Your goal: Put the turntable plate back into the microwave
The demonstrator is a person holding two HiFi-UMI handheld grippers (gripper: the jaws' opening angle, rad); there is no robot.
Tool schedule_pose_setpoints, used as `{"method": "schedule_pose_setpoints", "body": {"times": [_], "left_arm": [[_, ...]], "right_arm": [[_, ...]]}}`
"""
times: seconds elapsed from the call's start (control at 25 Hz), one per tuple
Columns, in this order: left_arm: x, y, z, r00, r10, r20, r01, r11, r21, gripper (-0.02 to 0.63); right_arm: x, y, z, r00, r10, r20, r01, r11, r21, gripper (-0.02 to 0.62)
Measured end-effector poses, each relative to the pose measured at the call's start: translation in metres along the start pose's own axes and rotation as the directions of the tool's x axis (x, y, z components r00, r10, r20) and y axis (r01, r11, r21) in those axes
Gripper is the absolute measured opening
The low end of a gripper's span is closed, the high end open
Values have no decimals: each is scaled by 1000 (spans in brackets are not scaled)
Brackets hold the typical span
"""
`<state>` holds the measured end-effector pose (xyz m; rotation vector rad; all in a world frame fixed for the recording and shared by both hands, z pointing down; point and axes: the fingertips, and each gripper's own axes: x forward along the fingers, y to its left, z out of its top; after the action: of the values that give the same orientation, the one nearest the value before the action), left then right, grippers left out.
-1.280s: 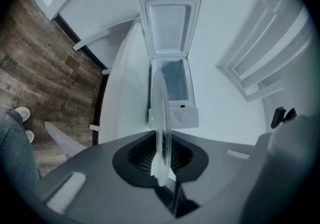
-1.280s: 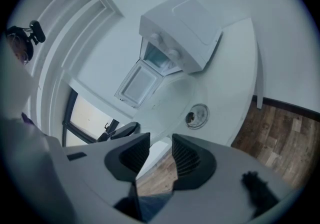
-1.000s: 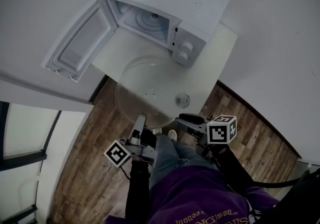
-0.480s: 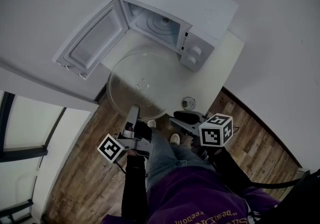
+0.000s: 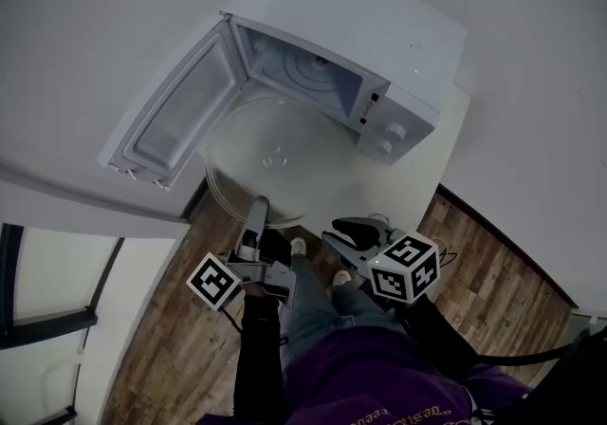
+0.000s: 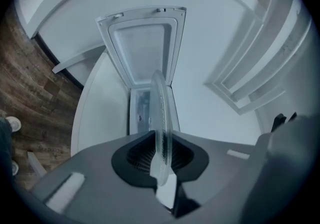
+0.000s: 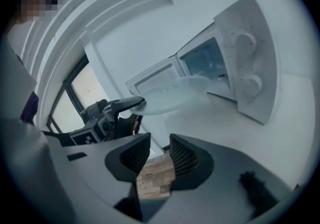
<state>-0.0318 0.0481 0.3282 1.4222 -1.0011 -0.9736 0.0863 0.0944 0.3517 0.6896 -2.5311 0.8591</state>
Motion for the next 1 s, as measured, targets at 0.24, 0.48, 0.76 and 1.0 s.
{"method": "schedule_pose_setpoints", "body": {"times": [0.24, 0.48, 0.76, 1.0], "left_arm": [[47, 18, 26, 996, 4, -85, -3, 1000, 13, 44], [88, 38, 38, 989, 8, -148, -10, 1000, -11, 46], [121, 50, 52, 983, -2, -185, -8, 999, -52, 46], [145, 48, 50, 979, -47, -200, 26, 994, -106, 46]], "right_arm": [[33, -13, 24, 995, -103, -5, 103, 992, -71, 61], [61, -30, 36, 980, -197, -27, 193, 977, -90, 18], [80, -38, 45, 966, -256, -45, 252, 964, -79, 11], [77, -49, 52, 932, -360, -39, 357, 932, -65, 11]]}}
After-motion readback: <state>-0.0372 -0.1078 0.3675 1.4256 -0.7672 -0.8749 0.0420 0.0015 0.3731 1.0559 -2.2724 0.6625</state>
